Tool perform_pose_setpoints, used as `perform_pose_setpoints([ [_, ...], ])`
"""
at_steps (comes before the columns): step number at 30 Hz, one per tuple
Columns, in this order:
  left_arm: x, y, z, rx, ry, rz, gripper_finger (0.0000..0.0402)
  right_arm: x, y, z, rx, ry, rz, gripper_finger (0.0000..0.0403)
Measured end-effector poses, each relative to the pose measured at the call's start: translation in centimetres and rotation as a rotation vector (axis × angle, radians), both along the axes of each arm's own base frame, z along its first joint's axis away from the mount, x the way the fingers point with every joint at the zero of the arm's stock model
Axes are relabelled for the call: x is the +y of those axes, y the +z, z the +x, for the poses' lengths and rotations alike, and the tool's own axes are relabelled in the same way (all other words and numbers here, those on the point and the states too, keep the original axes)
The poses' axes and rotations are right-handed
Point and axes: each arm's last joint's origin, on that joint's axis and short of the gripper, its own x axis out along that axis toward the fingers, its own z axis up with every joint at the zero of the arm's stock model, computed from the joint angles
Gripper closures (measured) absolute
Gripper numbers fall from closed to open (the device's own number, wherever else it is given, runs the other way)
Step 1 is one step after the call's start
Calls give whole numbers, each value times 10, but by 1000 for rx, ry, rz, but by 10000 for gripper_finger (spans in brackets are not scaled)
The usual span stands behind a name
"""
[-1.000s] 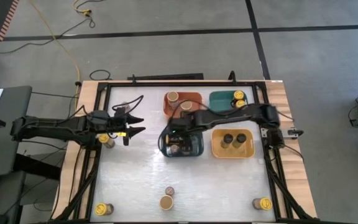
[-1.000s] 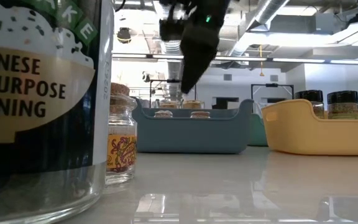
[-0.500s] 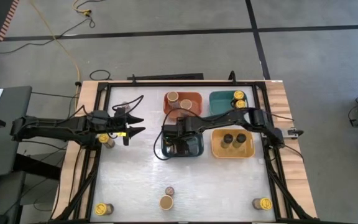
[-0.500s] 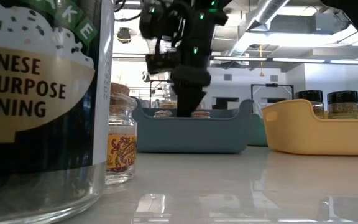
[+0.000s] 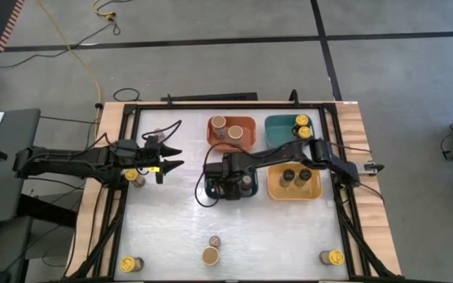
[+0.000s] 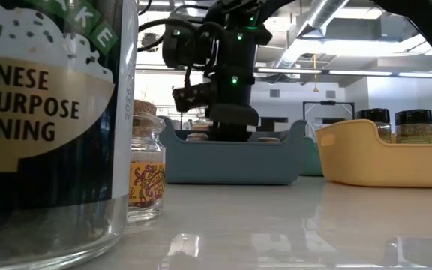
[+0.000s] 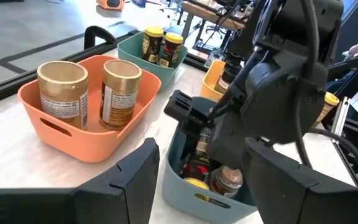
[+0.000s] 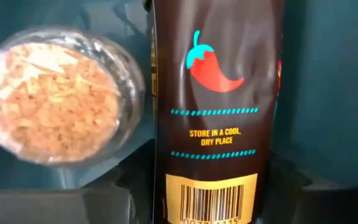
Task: Sort spices by type
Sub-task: Put the yellow spice bottle into the green bin
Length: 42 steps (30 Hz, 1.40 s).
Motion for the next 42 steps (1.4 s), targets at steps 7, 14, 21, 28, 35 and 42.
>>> perform_pose_setpoints([
  [7, 0, 0, 0, -2, 0, 0, 184, -1, 49, -11, -119, -67, -4, 178],
  [14, 0, 1, 0, -12, 5, -21, 184, -4, 125, -42, -303, -168, -97, 178],
  [21, 0, 5, 1, -56, 9, -18, 184, -10, 194, -112, -430, -376, -203, 178],
  [28, 0, 23, 1, -234, 5, 26, 184, 1, 174, -204, -602, -571, -173, 178],
  [35, 1, 30, 15, -315, 9, 96, 184, 5, 120, -241, -1156, -577, -8, 178],
  [42, 4, 38, 70, -208, 0, 215, 184, -1, 86, -254, -1433, -480, 132, 178],
])
